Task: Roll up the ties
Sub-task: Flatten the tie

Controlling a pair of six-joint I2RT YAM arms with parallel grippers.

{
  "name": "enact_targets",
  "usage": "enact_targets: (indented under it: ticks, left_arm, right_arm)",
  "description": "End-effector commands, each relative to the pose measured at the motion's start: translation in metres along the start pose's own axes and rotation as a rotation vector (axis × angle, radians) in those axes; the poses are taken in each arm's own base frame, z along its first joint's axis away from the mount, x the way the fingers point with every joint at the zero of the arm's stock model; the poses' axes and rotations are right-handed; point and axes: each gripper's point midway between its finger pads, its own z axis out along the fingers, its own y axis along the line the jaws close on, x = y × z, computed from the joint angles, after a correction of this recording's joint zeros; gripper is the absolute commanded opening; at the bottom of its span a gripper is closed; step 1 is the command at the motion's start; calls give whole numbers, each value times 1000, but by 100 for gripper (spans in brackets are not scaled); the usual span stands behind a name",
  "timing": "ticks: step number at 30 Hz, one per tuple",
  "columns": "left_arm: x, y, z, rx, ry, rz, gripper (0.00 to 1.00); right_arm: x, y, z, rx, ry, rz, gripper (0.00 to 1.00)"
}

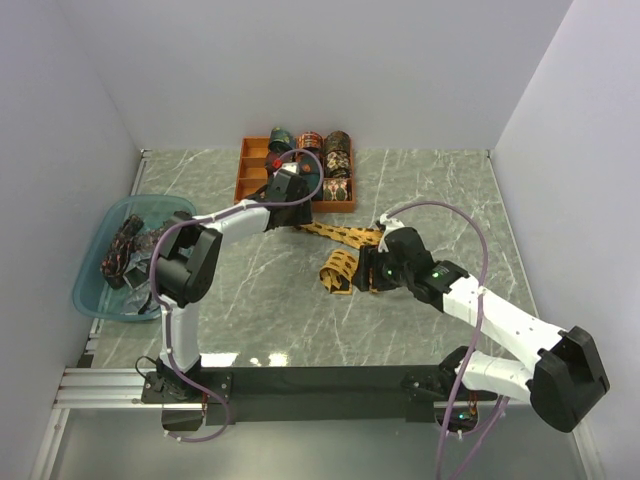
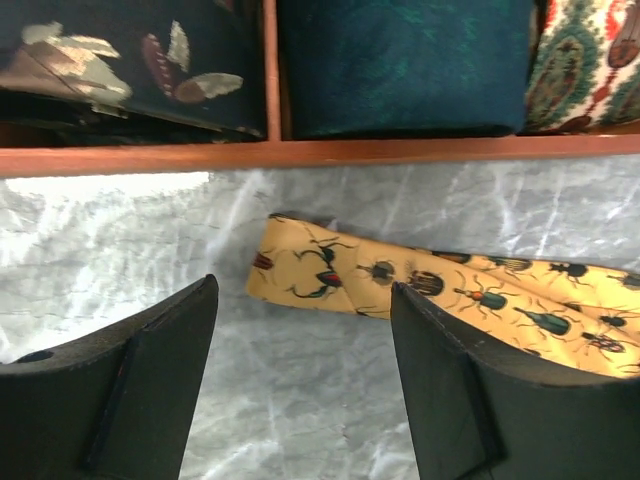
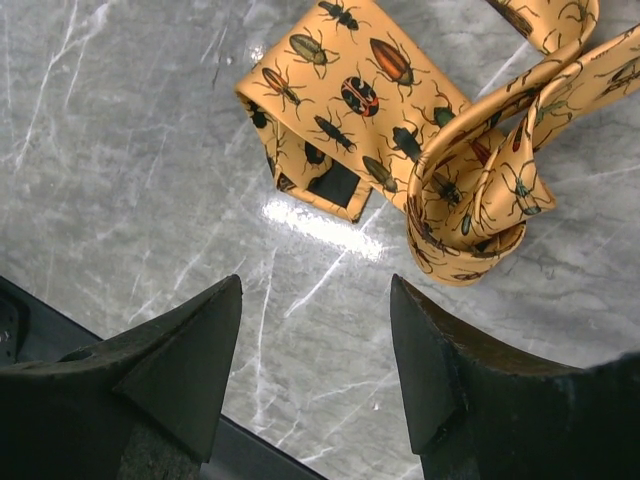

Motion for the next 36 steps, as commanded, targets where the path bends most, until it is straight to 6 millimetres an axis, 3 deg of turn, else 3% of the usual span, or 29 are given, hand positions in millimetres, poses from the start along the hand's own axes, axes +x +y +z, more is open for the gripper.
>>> enact_targets:
  ticks: [1,6,7,16,20,22,24,27,28,36]
  left_arm:
    - [-31,3,-5,-1,-63,15,75]
    - [-23,-3,14,34,-27,34,72]
    - [-14,-2,20,34,3,39,71]
    - [6,3,31,30,44,25,60]
    - [15,6,36,20,63,20,50]
    - [20,9,36,15,74,20,39]
    - [19,12,33,5,67,20,31]
    - [21,24,23,-49,69,22,12]
    - [22,28,19,-70,72,12,1]
    - [16,66,-38,-211,64,-24,1]
  right_arm:
    - [-9,6,4,-16,-42,-2,67]
    - [-7,9,13,-8,-22,-11,67]
    - [-7,11,15,-9,-21,-13,67]
    - [-18,18,32,40,-46,-18,67]
    - [-22,-5,26,179,-87,48,67]
    - [-21,-13,19,208,-103,55,67]
    - [-25,-21,7,228,-125,53,67]
    - [-21,-31,-1,224,-107,72,68]
    - [-15,-35,0,220,-94,76,68]
    - [-8,-48,7,186,-85,138,70]
